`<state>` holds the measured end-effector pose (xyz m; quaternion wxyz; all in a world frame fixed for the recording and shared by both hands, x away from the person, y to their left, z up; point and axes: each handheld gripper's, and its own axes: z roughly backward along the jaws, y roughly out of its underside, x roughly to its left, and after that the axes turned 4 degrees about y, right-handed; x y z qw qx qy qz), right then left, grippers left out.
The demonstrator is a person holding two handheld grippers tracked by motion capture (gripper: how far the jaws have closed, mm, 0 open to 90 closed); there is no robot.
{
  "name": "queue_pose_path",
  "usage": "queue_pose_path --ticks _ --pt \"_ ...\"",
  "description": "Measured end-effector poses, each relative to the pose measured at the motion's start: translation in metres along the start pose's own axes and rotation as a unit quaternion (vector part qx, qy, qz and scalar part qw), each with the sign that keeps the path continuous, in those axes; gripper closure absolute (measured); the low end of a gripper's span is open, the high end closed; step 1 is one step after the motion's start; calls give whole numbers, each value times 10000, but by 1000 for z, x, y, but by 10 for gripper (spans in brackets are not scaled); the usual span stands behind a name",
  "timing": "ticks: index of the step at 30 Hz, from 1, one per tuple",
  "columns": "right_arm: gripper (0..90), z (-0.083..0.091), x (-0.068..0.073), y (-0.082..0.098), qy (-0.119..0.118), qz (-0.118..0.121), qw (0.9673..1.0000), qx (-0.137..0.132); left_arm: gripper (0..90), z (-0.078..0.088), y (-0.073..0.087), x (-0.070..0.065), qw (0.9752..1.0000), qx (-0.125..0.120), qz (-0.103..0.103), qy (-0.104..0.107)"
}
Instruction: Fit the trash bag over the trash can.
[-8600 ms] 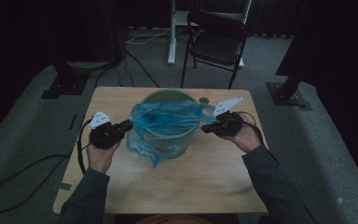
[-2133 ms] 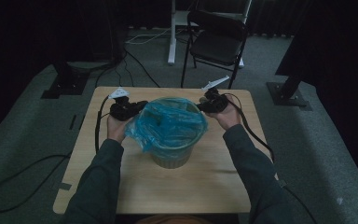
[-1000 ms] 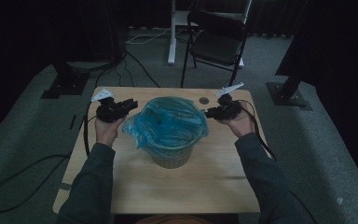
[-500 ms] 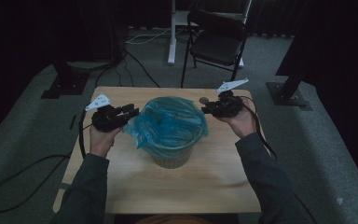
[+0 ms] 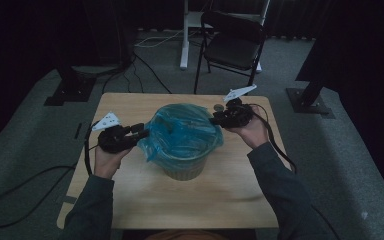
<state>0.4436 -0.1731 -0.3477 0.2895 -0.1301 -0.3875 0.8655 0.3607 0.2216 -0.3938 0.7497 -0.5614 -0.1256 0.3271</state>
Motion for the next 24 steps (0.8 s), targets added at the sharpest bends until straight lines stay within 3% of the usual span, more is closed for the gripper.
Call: queue_pose_path --ticks 6,9,11,14,24 --pt "767 3 -4 4 -48 -67 10000 34 653 3 13 1 9999 118 67 -28" --pt "787 4 -4 5 -85 -98 9999 -2 671 1 17 2 9998 169 96 -17" --pt "856 7 -4 5 -99 -79 9999 -49 677 -4 22 2 9996 251 121 1" --pt "892 8 -3 5 -103 -51 9999 -33 680 -8 25 2 9994 334 112 6" --pt "900 4 -9 14 53 -112 9999 118 700 -19 30 2 9988 476 91 35"
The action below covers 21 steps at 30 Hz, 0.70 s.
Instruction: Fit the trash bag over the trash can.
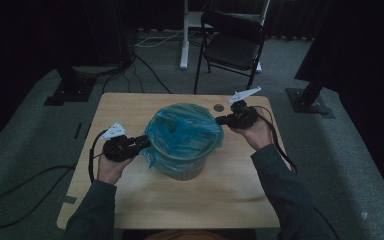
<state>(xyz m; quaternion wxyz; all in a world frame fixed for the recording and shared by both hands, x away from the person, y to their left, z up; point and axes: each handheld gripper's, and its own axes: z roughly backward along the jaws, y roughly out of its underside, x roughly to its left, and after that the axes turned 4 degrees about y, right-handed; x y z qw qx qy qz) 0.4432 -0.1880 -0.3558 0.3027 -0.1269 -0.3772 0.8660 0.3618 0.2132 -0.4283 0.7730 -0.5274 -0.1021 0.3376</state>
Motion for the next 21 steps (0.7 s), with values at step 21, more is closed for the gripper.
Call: queue_pose_path --ticks 21 --pt "900 -6 -14 13 208 -283 9993 120 682 -20 21 12 9986 509 90 -136"
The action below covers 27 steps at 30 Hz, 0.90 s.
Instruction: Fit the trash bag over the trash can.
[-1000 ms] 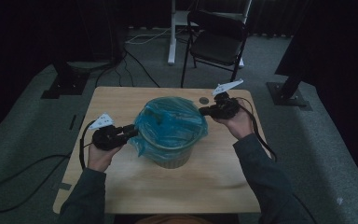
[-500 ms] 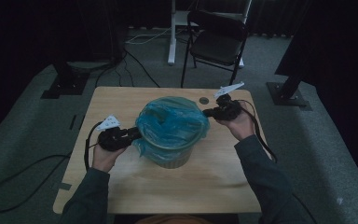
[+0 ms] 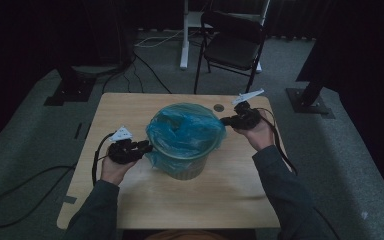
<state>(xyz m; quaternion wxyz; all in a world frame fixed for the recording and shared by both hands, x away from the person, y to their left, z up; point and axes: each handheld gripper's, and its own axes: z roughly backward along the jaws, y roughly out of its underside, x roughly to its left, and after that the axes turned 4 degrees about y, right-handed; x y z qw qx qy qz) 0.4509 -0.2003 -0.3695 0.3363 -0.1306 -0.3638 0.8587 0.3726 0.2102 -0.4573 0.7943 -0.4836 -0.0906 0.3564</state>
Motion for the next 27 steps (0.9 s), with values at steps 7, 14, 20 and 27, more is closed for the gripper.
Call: queue_pose_path --ticks 7,14,20,27 --pt "900 -2 0 1 -17 4 10000 38 675 -4 6 11 9997 97 166 -121" --pt "873 0 2 0 -24 37 10000 23 651 19 -1 7 9992 -367 143 109" --pt "756 9 2 -6 -22 -19 9995 -317 622 32 -4 7 9980 -607 141 120" --pt "703 6 9 -19 -190 45 9983 -550 584 28 -20 3 9976 -675 61 156"
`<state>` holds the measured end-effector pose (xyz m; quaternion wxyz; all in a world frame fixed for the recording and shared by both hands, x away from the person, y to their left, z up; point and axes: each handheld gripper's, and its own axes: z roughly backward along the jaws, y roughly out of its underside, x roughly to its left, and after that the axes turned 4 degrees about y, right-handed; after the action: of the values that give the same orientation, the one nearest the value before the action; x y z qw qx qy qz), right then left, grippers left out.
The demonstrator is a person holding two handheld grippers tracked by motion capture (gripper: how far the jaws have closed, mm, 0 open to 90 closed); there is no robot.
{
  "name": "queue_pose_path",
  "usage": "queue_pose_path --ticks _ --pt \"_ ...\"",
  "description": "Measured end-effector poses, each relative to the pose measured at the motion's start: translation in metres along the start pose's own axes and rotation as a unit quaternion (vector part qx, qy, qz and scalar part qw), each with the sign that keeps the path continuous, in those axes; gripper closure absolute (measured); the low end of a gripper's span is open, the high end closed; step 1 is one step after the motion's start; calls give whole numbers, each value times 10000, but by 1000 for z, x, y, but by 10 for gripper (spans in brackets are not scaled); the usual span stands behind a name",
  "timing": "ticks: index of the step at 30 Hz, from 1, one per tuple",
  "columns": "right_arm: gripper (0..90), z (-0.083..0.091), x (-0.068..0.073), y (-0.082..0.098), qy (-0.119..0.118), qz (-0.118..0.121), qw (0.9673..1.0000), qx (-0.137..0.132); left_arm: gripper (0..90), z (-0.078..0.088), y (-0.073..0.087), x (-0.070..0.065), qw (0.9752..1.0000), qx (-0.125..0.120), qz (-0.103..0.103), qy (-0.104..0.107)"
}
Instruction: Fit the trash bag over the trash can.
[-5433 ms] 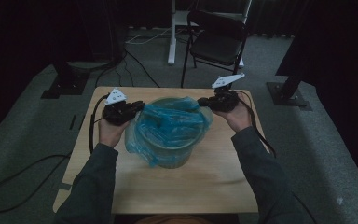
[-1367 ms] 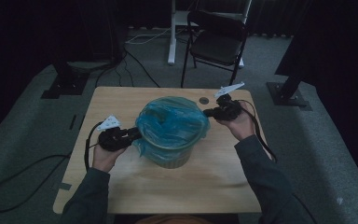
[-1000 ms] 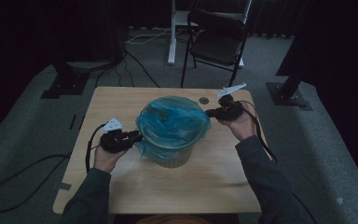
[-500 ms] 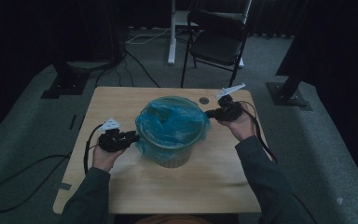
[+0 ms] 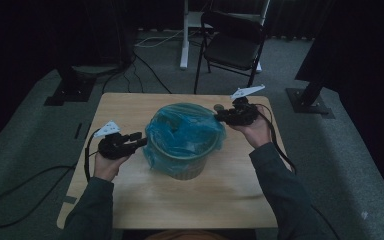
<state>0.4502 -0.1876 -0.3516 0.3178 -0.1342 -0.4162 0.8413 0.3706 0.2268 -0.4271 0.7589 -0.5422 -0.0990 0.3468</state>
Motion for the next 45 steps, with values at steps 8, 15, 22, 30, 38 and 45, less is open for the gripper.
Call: queue_pose_path --ticks 8,15,22,30,38,45 --pt "737 -11 -3 -6 -124 -95 9998 121 611 -12 -7 -3 9999 70 -84 -49" --pt "890 -5 -7 -3 -158 -203 9997 36 703 -17 -11 -3 9998 89 -129 -147" --pt "898 -10 -12 5 -119 -286 9991 295 796 -24 -13 -2 9993 162 -181 -295" --pt "897 -10 -9 18 -201 -218 9980 555 813 -30 -14 -1 9990 213 -182 -338" --pt "893 -8 1 29 -405 24 9965 734 812 -32 -13 -2 9991 231 -213 -294" --pt "881 -3 15 40 -535 239 9944 883 810 -36 -10 -3 9989 301 -220 -267"
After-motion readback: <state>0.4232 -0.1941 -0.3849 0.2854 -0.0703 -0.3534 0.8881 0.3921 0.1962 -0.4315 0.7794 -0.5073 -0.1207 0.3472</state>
